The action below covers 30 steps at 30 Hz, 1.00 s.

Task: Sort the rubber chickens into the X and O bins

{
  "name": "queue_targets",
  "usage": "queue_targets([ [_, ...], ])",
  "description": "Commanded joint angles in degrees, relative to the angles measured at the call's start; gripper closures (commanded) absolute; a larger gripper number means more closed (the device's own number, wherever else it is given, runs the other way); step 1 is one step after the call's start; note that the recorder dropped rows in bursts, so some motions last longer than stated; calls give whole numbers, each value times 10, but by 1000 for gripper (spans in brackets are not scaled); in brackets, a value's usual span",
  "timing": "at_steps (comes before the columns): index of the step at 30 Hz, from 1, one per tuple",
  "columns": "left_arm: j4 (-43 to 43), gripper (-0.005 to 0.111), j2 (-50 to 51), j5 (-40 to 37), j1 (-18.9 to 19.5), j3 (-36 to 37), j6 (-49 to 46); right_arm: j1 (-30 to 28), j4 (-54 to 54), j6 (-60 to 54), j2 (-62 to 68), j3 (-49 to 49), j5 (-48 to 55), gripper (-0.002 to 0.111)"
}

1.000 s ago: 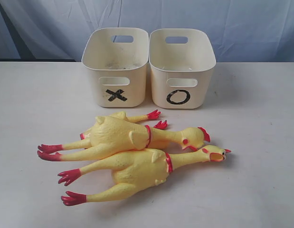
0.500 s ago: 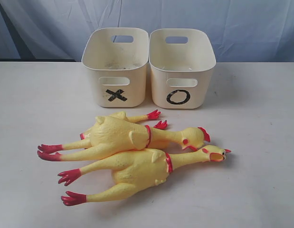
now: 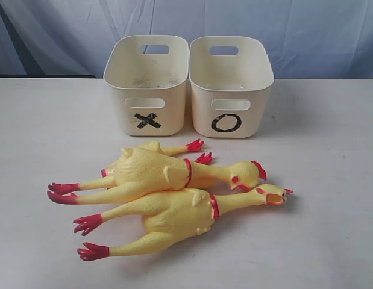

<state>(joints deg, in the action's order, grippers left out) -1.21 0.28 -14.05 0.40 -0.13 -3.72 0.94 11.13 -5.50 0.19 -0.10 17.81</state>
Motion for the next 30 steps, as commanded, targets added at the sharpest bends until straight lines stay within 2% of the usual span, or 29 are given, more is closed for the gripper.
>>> queue_targets([
  [1,1,107,-3,8,1,1,3,2,-1,-2,-2,1,-3,109],
  [23,1,107,-3,8,1,1,3,2,5,2,-2,1,-63,109],
  [27,1,107,-3,8,1,1,3,2,168,78,-2,1,-81,109],
  [30,1,107,-3,8,1,1,3,2,220,78,-2,1,-81,109],
])
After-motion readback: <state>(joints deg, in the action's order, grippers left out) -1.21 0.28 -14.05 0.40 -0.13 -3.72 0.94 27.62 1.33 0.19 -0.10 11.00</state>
